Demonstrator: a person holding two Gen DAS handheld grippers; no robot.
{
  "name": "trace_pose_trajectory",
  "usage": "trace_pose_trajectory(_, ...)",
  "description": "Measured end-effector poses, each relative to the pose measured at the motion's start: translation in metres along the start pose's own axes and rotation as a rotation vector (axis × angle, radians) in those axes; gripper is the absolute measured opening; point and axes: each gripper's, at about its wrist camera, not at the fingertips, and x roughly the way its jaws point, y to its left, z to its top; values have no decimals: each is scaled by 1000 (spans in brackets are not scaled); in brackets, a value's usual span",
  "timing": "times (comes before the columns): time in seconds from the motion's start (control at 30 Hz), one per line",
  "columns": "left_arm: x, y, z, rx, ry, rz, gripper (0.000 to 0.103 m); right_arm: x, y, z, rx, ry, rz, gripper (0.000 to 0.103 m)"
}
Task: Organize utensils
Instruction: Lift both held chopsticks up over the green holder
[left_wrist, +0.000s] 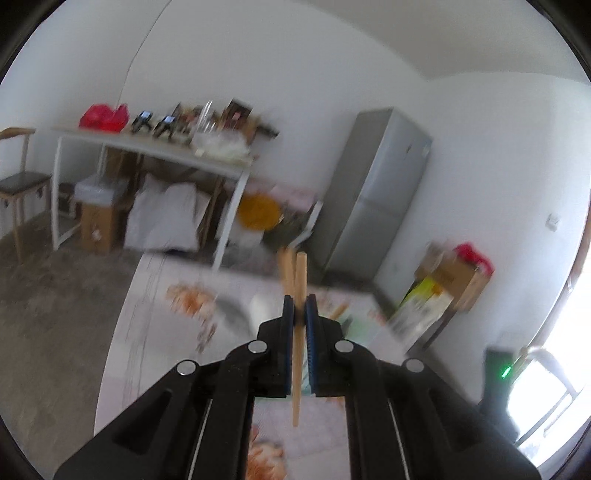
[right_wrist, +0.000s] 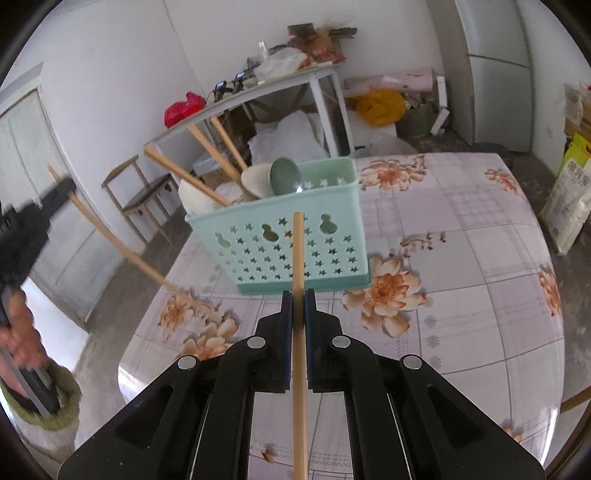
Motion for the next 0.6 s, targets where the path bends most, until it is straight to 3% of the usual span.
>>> trace_pose_trajectory(0.37,23,-58,65,84,-141,-78,6,-3,-16,0,41,-15,40,4)
trace_pose_trajectory(0.6,48,-81,66,181,-160,19,6,-3,-26,-1,56,-26,72,4)
